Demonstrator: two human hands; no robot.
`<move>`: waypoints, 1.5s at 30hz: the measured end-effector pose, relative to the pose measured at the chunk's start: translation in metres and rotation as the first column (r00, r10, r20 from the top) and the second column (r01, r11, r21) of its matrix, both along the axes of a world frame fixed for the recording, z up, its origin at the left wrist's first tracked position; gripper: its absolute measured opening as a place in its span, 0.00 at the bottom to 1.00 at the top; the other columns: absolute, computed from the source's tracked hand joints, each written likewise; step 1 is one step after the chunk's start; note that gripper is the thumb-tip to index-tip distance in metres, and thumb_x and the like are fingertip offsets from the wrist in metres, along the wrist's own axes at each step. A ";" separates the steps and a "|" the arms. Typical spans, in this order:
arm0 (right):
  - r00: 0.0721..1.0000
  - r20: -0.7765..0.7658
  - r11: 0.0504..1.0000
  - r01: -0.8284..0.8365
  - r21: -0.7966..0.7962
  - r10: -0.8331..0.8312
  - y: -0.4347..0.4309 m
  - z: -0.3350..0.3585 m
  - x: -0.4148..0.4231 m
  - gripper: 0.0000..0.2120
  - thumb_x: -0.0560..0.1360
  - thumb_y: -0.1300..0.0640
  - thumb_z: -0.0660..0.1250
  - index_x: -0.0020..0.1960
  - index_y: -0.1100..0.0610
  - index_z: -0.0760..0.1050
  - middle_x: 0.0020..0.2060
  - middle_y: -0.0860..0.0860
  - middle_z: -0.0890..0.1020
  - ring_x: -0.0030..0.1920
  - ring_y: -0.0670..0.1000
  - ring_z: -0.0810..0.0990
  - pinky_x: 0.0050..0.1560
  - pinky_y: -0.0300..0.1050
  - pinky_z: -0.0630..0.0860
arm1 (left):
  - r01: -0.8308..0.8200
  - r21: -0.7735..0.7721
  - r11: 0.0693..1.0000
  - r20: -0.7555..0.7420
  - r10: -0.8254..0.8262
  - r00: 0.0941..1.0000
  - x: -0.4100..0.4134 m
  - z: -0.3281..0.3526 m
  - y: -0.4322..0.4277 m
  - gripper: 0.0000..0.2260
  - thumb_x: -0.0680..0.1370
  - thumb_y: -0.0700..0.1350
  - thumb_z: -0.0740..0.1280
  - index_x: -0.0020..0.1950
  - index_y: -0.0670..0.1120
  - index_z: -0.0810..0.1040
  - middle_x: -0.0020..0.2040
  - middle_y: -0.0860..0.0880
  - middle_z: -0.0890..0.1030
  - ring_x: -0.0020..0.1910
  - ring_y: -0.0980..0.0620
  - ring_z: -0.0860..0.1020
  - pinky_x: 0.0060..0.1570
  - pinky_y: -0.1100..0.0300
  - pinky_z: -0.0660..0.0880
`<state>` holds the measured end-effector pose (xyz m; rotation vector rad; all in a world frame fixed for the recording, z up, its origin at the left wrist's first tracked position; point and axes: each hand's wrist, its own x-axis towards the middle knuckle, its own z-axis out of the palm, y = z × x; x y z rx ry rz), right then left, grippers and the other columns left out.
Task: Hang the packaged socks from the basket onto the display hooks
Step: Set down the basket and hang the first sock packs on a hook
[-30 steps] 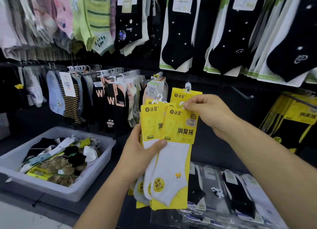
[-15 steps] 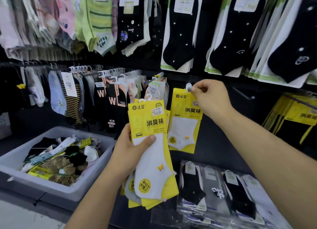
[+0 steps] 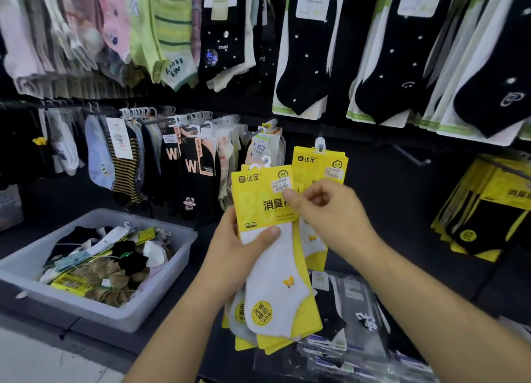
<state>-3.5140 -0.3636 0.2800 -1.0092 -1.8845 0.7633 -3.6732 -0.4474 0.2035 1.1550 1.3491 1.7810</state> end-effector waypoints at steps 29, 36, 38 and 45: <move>0.987 -0.041 0.988 -0.154 -0.021 0.153 0.019 0.027 0.018 0.05 0.74 0.54 0.74 0.42 0.54 0.83 0.38 0.48 0.84 0.35 0.39 0.79 0.34 0.29 0.73 | 0.034 0.016 0.999 -0.081 -0.033 0.996 0.005 -0.003 0.001 0.20 0.70 0.51 0.82 0.54 0.71 0.79 0.57 0.59 0.87 0.55 0.58 0.87 0.48 0.66 0.82; 0.970 -0.031 0.945 -0.242 -0.219 0.241 0.027 0.035 0.016 0.04 0.74 0.53 0.74 0.43 0.53 0.84 0.44 0.48 0.87 0.46 0.44 0.85 0.42 0.33 0.77 | 0.034 -0.004 0.999 -0.087 -0.034 0.996 -0.004 -0.004 -0.002 0.24 0.63 0.62 0.81 0.57 0.70 0.79 0.58 0.59 0.87 0.56 0.57 0.87 0.50 0.59 0.84; 0.960 -0.027 0.925 -0.277 -0.261 0.280 0.027 0.036 0.017 0.04 0.74 0.55 0.74 0.41 0.53 0.84 0.43 0.48 0.87 0.44 0.43 0.85 0.40 0.30 0.76 | 0.043 -0.009 0.999 -0.095 -0.044 0.994 -0.006 -0.006 -0.004 0.26 0.64 0.62 0.82 0.60 0.67 0.78 0.59 0.58 0.87 0.57 0.56 0.86 0.51 0.58 0.84; 0.987 -0.054 0.972 -0.158 -0.176 0.151 0.031 0.040 0.020 0.06 0.76 0.56 0.72 0.40 0.52 0.84 0.44 0.49 0.87 0.46 0.45 0.84 0.43 0.36 0.77 | 0.038 -0.012 0.999 -0.108 -0.039 0.993 -0.006 -0.005 -0.006 0.28 0.69 0.60 0.83 0.65 0.57 0.78 0.57 0.59 0.87 0.55 0.59 0.86 0.49 0.68 0.81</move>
